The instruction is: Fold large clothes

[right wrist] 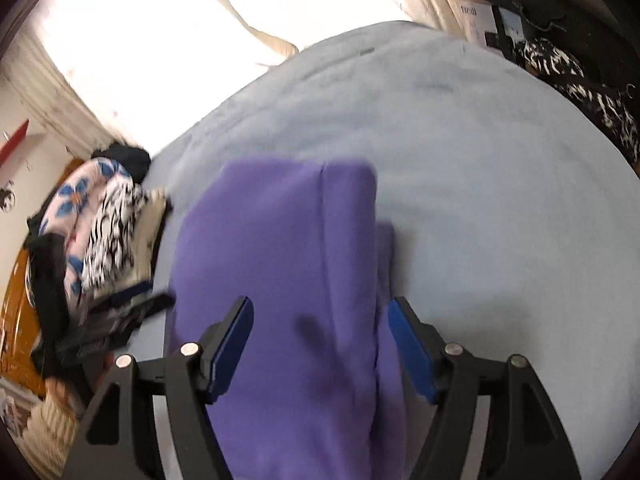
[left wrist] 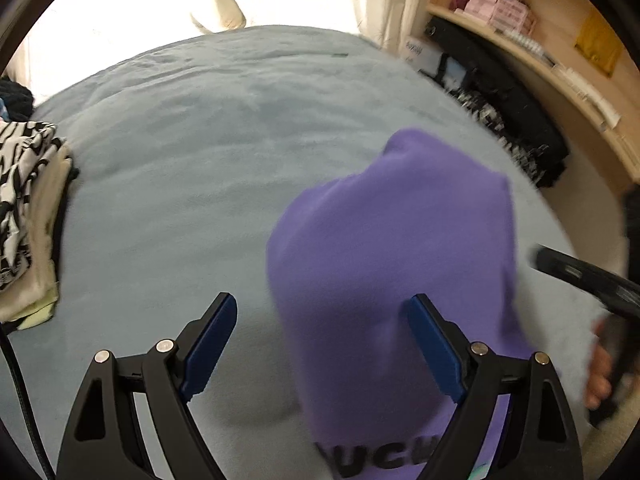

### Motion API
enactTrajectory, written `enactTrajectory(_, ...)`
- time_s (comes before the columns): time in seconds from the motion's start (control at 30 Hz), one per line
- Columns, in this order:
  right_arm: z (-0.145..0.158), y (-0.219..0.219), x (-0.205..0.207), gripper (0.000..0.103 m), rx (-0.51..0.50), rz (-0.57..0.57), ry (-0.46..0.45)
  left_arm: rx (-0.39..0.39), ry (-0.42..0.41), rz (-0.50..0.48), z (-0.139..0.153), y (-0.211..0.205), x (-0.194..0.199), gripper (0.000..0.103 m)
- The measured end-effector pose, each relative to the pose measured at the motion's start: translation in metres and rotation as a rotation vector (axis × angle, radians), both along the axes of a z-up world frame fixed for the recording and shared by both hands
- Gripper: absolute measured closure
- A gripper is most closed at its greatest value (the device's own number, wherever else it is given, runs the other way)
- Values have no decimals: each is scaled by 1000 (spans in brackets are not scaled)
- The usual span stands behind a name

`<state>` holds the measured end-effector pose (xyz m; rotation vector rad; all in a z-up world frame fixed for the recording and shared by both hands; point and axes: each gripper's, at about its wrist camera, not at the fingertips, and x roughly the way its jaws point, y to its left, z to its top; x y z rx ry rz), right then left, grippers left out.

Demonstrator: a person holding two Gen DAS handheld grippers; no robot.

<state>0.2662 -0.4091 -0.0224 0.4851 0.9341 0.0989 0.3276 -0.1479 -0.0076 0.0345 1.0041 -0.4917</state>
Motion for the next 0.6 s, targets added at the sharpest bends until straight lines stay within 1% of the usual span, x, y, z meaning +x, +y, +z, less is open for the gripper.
enactTrajectory(0.1,-13,-10,19,33,83,-14,-9,-65,-13,-19,9,2,3,16)
enactTrajectory(0.17,-21,-11,35,33,159,12,-12,-66,-15,-24,10,-1,7,16)
enactTrajectory(0.2,-23,-6,40,33,181,18,-15,-57,-19,-16,9,-3,11,16)
enactTrajectory(0.27,-25,-9,45,33,245,49,-30,-45,-12,2,4,-6,19,16)
enactTrajectory(0.33,-26,-2,48,33,245,50,-47,-49,5,29,-1,-8,26,17)
enactTrajectory(0.37,-25,-1,49,47,226,52,-54,-48,12,40,-2,-10,29,18)
enactTrajectory(0.4,-25,4,52,87,183,65,-41,-43,21,53,-4,-11,34,18)
enactTrajectory(0.43,-25,6,54,91,159,66,-16,-38,23,59,-5,-12,39,18)
enactTrajectory(0.5,-20,5,54,92,90,12,18,-29,19,67,-5,-17,47,18)
enactTrajectory(0.53,-21,1,55,92,42,-33,52,-26,21,72,-6,-19,51,18)
enactTrajectory(0.57,-23,-1,55,92,20,-59,71,-7,25,87,-9,-24,56,18)
enactTrajectory(0.6,-30,-4,57,92,-4,-94,112,10,38,101,-13,-28,61,15)
